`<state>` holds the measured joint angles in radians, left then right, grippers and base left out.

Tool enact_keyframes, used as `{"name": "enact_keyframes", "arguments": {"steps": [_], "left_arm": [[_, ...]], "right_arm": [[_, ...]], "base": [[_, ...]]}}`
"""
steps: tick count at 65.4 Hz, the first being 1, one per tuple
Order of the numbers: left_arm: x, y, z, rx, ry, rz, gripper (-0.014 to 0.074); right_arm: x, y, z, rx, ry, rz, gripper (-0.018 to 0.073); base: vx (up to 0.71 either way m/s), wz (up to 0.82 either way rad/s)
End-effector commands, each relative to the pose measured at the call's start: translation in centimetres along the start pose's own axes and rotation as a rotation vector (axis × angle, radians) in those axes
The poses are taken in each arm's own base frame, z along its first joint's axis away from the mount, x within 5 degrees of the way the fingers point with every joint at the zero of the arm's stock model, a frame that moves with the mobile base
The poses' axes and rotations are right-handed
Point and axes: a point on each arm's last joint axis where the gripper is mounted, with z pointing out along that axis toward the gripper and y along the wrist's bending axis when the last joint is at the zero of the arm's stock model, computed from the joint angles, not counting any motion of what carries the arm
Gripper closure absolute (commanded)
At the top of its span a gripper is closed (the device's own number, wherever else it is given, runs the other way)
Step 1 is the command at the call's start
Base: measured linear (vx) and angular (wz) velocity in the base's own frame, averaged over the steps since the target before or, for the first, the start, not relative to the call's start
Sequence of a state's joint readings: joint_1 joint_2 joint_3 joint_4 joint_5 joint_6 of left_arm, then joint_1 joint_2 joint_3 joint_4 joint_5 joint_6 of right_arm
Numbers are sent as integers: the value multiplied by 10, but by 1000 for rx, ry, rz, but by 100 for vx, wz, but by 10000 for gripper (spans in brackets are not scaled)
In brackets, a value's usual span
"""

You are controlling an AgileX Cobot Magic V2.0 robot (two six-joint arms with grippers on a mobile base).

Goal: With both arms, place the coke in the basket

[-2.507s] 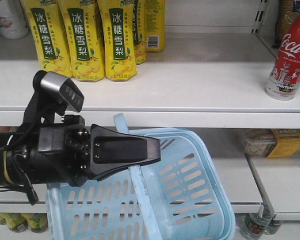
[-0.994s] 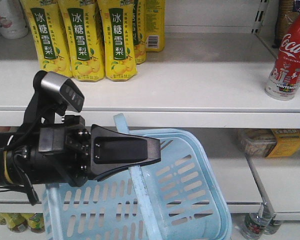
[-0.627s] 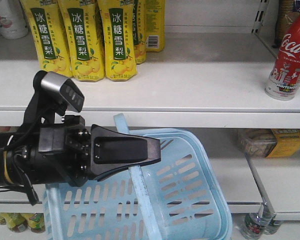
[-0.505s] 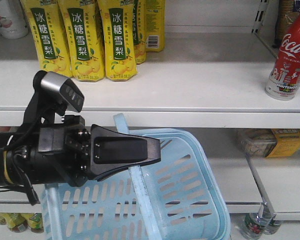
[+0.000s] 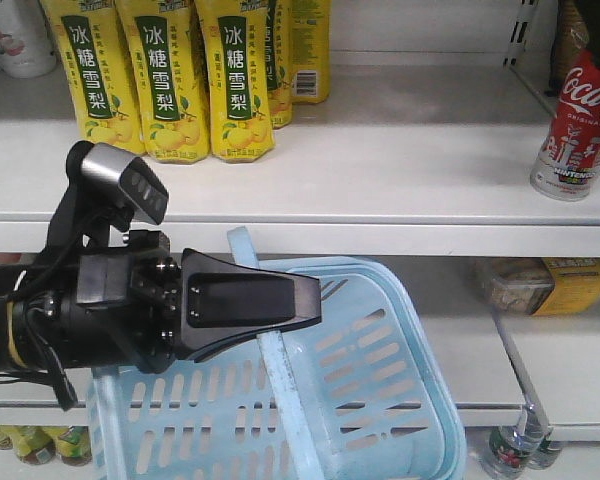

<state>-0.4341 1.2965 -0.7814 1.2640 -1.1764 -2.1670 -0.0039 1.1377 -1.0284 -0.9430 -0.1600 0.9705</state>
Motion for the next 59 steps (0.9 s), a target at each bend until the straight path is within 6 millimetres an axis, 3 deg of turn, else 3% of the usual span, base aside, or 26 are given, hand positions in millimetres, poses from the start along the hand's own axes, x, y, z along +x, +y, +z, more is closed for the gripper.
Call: {"name": "enact_keyframes", "arguments": {"steps": [1,6,17,28,35,48,59], "left_arm": [[3,-34,-3,239,41,26,603],[3,-34,-3,239,41,26,603],[3,-34,-3,239,41,26,603],[3,-34,-3,239,41,26,603],[3,-34,-3,239,41,25,603],[3,-34,-3,239,41,25,603],[3,-34,-3,239,41,25,603]], "right_arm": [[-22,2,2,-22,-74,-7,74],[-24,2,2,-22,-78,-9,203],[-30,0,-6,11,-84,-11,576],[-53,5,-39,7,-178,-14,569],[-60,12,-67,-36,-239,74,568],[-42,50,-106,-318,-232,113,564],[-20,74,-108,-489,-79,182,564]], "base": [[0,0],[0,0],[0,0],[0,0],[0,0],[0,0],[0,0]]}}
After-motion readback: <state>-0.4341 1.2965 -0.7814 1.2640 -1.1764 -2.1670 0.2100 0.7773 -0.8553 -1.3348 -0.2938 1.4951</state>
